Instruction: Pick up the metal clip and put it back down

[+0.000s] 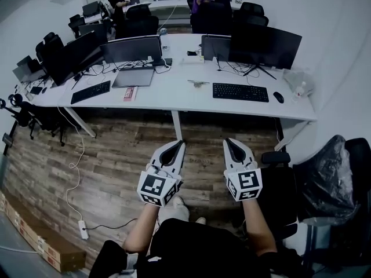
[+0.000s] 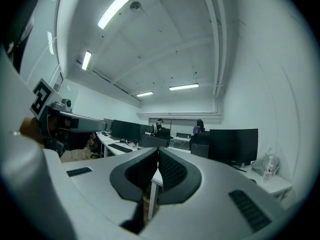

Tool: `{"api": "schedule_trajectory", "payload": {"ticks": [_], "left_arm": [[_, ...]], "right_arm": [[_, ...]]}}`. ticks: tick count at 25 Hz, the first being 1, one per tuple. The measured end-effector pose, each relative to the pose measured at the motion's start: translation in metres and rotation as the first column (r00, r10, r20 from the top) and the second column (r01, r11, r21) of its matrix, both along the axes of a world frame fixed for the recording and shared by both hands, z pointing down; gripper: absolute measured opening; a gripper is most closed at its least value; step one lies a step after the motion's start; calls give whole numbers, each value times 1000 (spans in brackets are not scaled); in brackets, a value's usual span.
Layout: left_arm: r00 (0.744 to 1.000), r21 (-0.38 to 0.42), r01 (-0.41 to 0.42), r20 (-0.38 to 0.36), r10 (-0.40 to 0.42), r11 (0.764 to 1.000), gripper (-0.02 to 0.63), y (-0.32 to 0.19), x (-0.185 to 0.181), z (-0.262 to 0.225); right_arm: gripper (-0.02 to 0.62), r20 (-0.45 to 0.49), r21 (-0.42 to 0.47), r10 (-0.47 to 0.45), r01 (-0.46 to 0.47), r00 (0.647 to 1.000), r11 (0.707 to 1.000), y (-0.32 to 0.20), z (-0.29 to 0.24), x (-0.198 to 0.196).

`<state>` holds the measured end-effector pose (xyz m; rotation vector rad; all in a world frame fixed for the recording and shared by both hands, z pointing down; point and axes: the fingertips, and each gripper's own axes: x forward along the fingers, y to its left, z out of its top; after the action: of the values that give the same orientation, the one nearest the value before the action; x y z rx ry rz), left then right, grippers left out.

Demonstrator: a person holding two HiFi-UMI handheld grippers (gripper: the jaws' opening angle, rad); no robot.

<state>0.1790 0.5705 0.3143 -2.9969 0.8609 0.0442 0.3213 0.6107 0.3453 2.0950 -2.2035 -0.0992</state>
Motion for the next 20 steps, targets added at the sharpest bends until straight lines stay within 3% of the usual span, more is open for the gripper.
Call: {"api": "schedule_trajectory", "payload": {"ticks": [10,20], "left_arm": [[1000,6,6,5,-6,1000,9,-37,16,3],[1000,-3,-17,-3,17,1000,9,-124,38,-3]], "right_arm": [[23,29,20,8,-9,1000,1000,-42,0,23],[23,23,8,15,-15,1000,1000,-129,3,38]]}}
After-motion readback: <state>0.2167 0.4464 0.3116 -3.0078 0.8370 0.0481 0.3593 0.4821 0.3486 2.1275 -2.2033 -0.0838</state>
